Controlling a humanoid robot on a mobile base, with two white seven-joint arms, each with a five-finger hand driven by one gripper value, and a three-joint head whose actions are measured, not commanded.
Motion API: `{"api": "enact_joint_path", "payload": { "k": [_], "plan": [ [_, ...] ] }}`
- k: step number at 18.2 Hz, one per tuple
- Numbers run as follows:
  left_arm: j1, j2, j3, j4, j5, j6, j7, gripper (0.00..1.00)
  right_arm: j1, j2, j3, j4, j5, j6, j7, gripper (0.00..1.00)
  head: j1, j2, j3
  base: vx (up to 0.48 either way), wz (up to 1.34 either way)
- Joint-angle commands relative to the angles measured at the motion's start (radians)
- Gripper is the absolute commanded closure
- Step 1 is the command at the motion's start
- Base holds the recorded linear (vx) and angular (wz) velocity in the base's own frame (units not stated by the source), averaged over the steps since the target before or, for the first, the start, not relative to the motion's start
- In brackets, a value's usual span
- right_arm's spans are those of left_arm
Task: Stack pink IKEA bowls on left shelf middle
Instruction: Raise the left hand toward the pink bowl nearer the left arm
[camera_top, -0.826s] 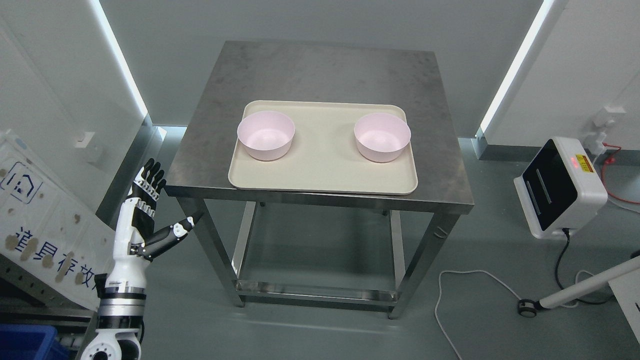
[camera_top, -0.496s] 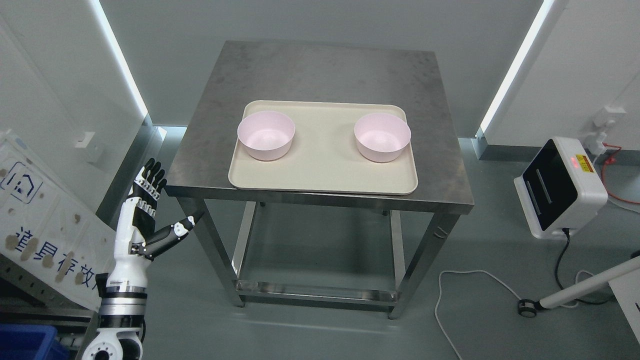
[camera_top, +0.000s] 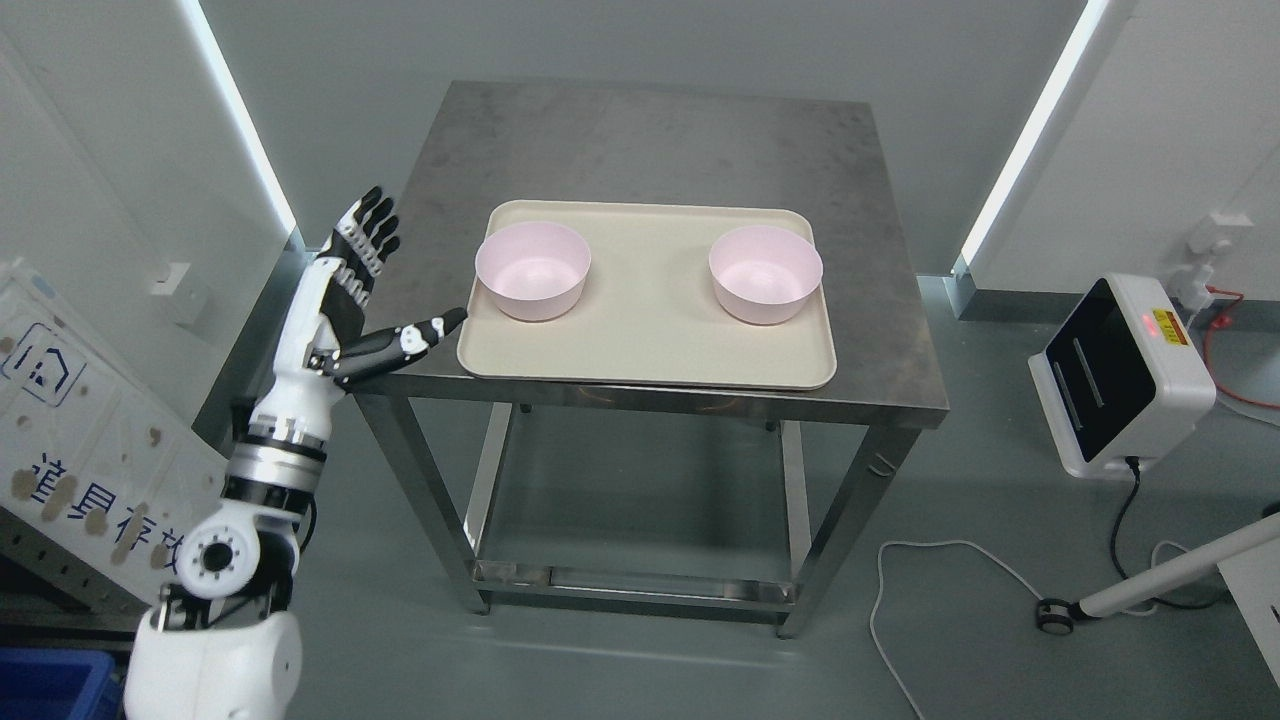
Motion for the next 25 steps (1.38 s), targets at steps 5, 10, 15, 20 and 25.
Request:
{"api": "enact_joint_path", "payload": {
  "k": [5,10,15,20,25],
  "plan": [
    [-0.456,-0.020,-0.308,0.582,-0.291,0.041,-0.128,0.00,0.029,-0.017,-0.011,-0.034,0.000,0.000,-0.001,0.00,0.0000,0.000,0.000,0.000,0.00],
    [-0.607,-0.020,-0.351,0.884,-0.431,0.046,-0.095,0.02,0.029,-0.017,-0.012,-0.034,0.000,0.000,-0.001,0.00,0.0000,0.000,0.000,0.000,0.00],
    [-0.650,-0.020,-0.356,1.026,-0.528,0.046,-0.093,0.04,0.029,-0.017,-0.011,-0.034,0.000,-0.001,-0.001,0.00,0.0000,0.000,0.000,0.000,0.00],
    [-0.643,0.053,-0.336,1.036,-0.528,0.044,-0.089,0.06,0.029,-0.017,-0.011,-0.034,0.000,-0.001,-0.001,0.00,0.0000,0.000,0.000,0.000,0.00],
    [-0.654,0.087,-0.256,1.033,-0.526,0.044,-0.056,0.11,0.029,-0.017,-0.011,-0.034,0.000,-0.001,-0.001,0.00,0.0000,0.000,0.000,0.000,0.00]
  ]
}}
